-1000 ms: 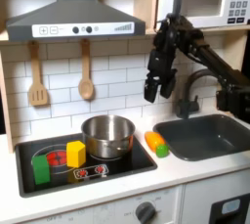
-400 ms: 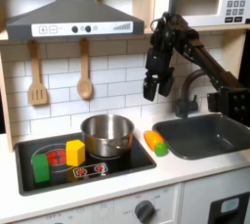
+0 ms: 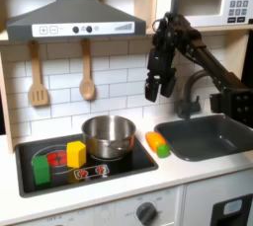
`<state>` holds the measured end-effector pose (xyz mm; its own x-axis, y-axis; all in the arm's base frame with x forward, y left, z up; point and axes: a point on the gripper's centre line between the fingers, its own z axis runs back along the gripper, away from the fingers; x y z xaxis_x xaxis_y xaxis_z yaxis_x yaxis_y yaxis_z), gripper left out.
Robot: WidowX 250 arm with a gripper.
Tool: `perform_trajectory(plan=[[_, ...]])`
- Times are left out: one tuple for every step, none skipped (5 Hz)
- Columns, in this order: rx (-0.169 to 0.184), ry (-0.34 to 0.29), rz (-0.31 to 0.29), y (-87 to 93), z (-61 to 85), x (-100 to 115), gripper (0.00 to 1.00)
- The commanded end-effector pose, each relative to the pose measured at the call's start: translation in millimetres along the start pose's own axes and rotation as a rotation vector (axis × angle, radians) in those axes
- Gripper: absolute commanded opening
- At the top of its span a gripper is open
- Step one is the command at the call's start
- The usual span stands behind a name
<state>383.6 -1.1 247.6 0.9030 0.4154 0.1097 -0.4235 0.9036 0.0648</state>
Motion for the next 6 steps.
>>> perform_trajectory(plan=[[0.024,-0.037,-0.053,6.0,3.0,-14,1.0],[0.029,-0.004,-0.048,4.2,-10.2,-9,1.0],[0.022,-0.016,-0.059,0.9,-4.4,-13,1.0],[0.023,-0.015,-0.059,0.8,-5.0,-13,1.0],[0.024,-0.016,-0.057,1.6,-4.5,-12,1.0],[0.024,-0.017,-0.058,1.1,-4.4,-13,1.0]])
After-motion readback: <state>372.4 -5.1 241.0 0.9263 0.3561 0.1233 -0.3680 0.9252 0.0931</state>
